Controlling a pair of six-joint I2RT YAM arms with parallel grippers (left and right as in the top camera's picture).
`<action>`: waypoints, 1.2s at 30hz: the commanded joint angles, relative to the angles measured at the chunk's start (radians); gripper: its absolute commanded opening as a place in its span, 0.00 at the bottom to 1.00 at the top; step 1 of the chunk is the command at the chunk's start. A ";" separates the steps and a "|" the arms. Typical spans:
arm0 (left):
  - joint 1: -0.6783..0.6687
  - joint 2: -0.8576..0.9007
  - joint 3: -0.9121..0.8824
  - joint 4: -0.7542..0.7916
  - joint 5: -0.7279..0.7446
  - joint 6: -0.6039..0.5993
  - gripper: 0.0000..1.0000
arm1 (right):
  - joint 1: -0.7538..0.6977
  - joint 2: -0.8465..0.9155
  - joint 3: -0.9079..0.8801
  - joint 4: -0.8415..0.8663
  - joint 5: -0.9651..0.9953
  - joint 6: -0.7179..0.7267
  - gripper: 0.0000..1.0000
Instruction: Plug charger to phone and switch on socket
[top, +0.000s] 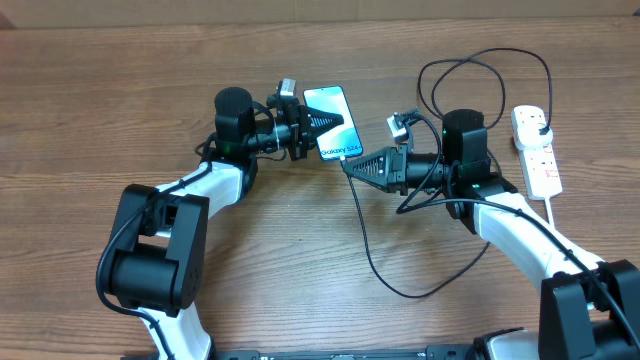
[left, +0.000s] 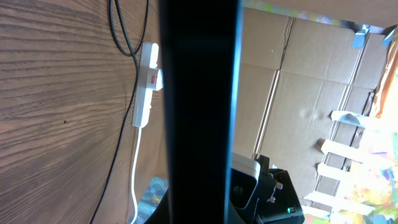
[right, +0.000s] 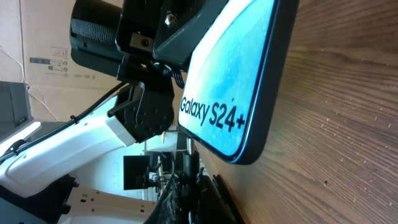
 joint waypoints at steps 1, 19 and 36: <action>0.007 0.003 0.029 0.012 0.009 0.015 0.04 | 0.005 0.013 -0.004 -0.001 -0.024 0.007 0.04; 0.013 0.003 0.029 0.014 0.019 0.015 0.04 | 0.005 0.013 -0.004 -0.005 -0.008 0.006 0.04; 0.011 0.003 0.029 0.068 0.031 -0.014 0.04 | 0.005 0.013 -0.004 -0.011 -0.001 0.006 0.04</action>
